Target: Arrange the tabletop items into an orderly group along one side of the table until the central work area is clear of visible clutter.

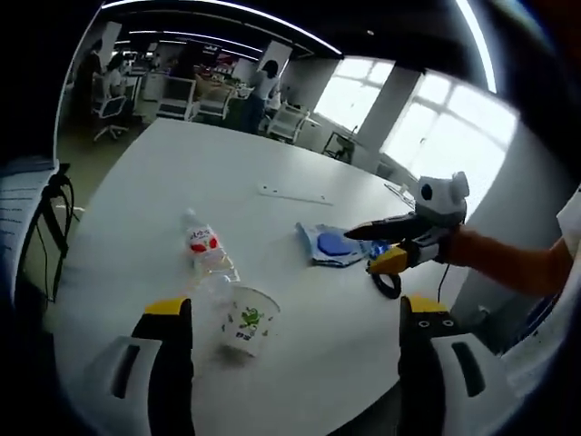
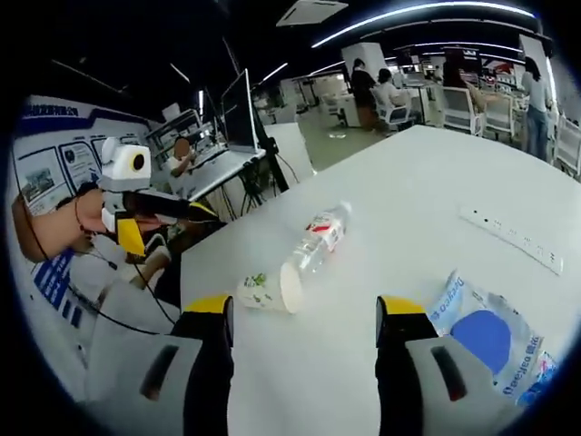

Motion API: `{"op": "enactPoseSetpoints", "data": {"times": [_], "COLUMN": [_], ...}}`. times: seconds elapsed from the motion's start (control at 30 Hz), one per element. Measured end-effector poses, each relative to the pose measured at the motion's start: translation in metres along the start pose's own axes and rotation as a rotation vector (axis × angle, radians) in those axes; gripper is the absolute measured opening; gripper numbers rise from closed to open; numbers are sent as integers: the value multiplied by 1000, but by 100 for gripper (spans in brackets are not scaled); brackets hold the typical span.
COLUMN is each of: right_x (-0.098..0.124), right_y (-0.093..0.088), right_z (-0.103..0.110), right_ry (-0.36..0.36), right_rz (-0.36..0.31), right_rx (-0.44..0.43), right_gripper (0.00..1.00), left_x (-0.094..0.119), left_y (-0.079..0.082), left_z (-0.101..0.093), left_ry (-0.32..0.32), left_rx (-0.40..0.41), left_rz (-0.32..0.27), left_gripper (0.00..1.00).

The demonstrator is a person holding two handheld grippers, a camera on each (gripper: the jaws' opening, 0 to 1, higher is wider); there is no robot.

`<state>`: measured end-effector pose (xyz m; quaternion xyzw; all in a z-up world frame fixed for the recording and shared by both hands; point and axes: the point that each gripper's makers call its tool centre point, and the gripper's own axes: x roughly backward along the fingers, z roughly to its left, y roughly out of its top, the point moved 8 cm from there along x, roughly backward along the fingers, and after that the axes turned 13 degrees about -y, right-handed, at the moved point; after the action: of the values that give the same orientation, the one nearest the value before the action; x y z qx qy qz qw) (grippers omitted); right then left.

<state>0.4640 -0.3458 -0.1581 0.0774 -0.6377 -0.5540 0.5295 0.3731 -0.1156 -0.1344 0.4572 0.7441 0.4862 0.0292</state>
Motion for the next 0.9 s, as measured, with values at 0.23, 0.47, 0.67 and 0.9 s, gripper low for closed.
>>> {"op": "enactPoseSetpoints", "data": {"times": [0.23, 0.47, 0.67, 0.9], "right_x": [-29, -53, -76, -98], "right_y": [1, 0, -6, -11], "right_z": [11, 18, 26, 28], "right_ry": [79, 140, 211, 279], "right_rz": [34, 59, 103, 139], "right_rx": [22, 27, 40, 47], "right_gripper": [60, 55, 47, 35], "left_x": [15, 23, 31, 35], "left_y": [-10, -20, -25, -28], "left_z": [5, 9, 12, 15], "left_ry": [22, 39, 53, 61], "left_rx": [31, 59, 80, 97], "left_rz": [-14, -21, -38, -51], "left_gripper": [98, 98, 98, 99]}}
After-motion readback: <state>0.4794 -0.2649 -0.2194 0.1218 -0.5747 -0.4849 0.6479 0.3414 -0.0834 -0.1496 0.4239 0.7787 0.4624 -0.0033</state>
